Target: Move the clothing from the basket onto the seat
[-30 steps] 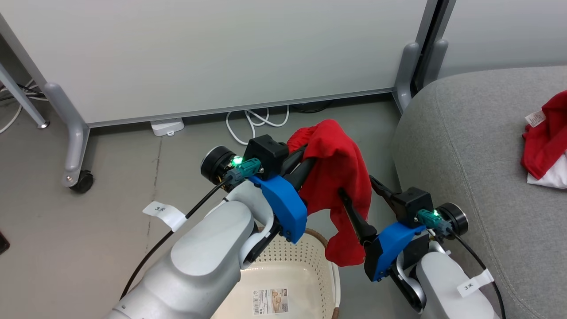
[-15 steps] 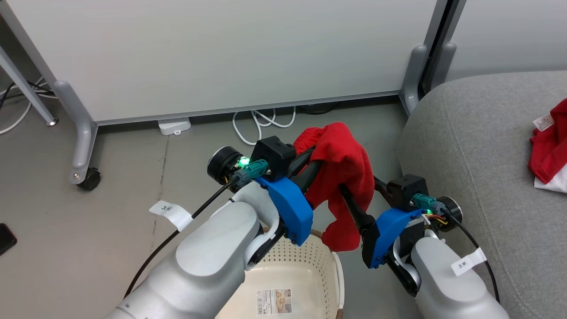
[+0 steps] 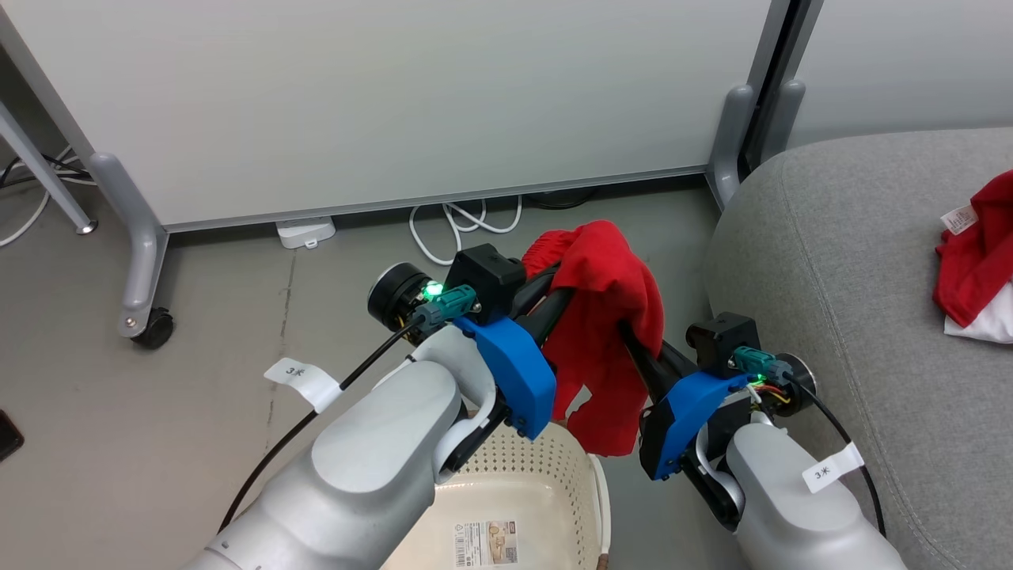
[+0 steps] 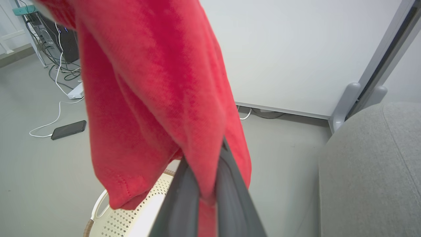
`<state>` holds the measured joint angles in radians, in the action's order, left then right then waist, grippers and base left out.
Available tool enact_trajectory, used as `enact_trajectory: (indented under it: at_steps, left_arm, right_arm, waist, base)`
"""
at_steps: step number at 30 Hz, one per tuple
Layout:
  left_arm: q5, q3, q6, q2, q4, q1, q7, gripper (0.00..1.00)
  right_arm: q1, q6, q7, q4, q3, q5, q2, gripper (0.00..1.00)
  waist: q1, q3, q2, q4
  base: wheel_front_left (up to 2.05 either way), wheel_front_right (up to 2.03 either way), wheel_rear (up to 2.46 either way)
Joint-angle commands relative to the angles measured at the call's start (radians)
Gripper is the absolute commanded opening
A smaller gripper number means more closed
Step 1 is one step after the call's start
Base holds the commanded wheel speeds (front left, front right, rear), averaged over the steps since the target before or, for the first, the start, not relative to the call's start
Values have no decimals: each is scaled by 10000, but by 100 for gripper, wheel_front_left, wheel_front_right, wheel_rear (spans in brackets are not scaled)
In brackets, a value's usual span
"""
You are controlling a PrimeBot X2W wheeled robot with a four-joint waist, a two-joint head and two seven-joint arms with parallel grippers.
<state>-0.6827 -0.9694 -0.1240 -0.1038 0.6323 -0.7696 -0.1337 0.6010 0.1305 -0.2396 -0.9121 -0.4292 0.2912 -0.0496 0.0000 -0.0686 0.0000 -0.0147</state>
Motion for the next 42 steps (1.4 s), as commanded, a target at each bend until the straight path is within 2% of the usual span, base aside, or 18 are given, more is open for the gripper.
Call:
enact_trajectory:
  at_steps: [1,5,9,11,12,13,14,28,33,36,42]
  left_arm:
    - [0,-11,58,-42,20,-155,-68,0]
    - [-12,-21,96,-38,42,-136,-138,0]
    - [-49,-42,110,-28,112,-110,-187,33]
    - [-62,-61,120,-19,135,-84,-207,44]
    - [-66,-66,122,-16,149,-78,-215,54]
    - [-76,-72,126,-14,160,-68,-215,79]
    - [-80,-79,123,-11,172,-58,-227,100]
    - [-146,10,306,-198,161,480,-795,100]
    - [29,307,745,-560,-150,1052,-1192,100]
    - [247,613,1009,-828,-557,1551,-1309,100]
    - [1155,2123,1414,-1379,-2235,3095,-1322,100]
  right_arm:
    - [146,5,-93,-56,-94,134,-15,0]
    - [187,5,-156,-130,-244,327,-15,0]
    - [221,5,-185,-222,-341,422,-15,0]
    - [239,5,-189,-261,-385,462,-15,0]
    - [243,5,-200,-282,-405,482,-15,0]
    - [240,5,-210,-305,-422,510,-15,0]
    - [231,5,-220,-325,-436,527,-15,0]
    - [8,5,-273,-378,-421,669,-15,0]
    - [-113,5,-278,-143,-136,565,-15,0]
    - [-283,5,-270,114,162,400,-15,0]
    - [-562,5,-271,640,727,35,-15,0]
  waist:
    - [0,8,0,32]
    - [0,38,0,77]
    - [0,64,0,109]
    - [0,77,0,123]
    - [0,87,0,130]
    - [0,99,0,138]
    - [0,113,0,144]
    - [0,369,0,192]
    - [0,407,0,206]
    - [0,383,0,211]
    - [0,227,0,341]
  base:
    - [0,0,0]
    - [0,0,0]
    - [0,0,0]
    - [0,0,0]
    - [0,0,0]
    - [0,0,0]
    - [0,0,0]
    - [0,0,0]
    - [0,0,0]
    - [0,0,0]
    - [0,0,0]
